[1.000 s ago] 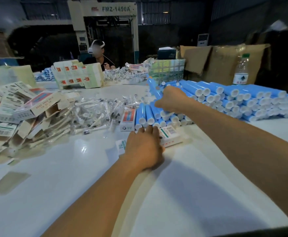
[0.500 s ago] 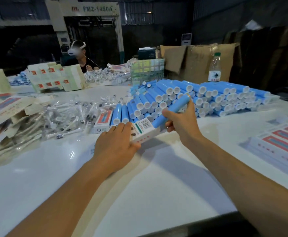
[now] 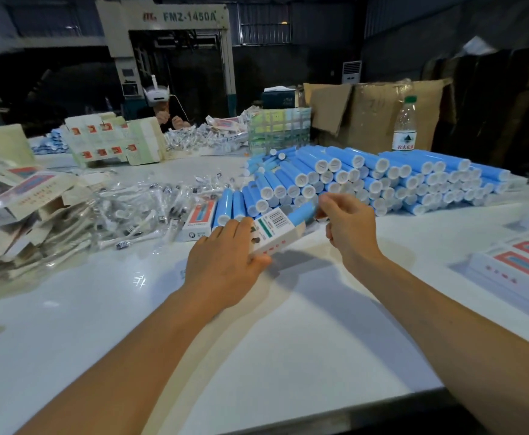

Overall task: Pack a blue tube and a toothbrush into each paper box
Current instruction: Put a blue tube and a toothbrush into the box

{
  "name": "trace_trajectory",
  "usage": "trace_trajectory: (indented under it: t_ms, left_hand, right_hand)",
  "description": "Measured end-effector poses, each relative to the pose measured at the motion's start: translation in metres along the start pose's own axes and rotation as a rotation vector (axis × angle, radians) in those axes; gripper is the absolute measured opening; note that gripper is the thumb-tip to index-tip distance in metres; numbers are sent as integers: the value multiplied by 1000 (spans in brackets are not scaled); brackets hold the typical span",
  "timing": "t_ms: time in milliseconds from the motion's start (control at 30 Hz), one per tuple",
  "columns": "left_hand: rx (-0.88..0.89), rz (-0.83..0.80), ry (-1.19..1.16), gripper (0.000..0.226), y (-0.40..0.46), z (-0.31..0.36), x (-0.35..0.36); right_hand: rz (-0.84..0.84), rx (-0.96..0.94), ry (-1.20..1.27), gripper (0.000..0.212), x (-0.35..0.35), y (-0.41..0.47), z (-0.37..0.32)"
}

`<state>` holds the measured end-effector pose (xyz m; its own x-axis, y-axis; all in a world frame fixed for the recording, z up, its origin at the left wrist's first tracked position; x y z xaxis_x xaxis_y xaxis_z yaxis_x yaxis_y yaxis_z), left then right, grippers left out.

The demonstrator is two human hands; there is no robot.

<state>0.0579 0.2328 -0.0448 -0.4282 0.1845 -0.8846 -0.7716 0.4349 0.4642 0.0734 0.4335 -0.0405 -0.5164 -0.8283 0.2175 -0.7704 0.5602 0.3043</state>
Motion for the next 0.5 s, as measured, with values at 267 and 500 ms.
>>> trace_trajectory:
  t_ms: [267,500]
  left_hand:
    - [12,-95,86,66,1,-8,9]
    - [82,-117,167,62,-1,-1,7]
  right_hand:
    - [8,48,-81,36,-1,-1,4]
    - [-330,-373,-442,15,81,-9,-37]
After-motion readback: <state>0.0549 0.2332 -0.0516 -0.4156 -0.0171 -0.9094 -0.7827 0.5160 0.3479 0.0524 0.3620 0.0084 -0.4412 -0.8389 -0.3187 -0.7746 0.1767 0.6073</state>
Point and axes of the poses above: each hand's wrist, its own y-axis towards the middle knuckle, its own x-axis out of the palm, z = x × y, the point moved 3 cm from there along y, towards the middle knuckle, and after that the axes turned 8 degrees about y, right-handed, at the moved point
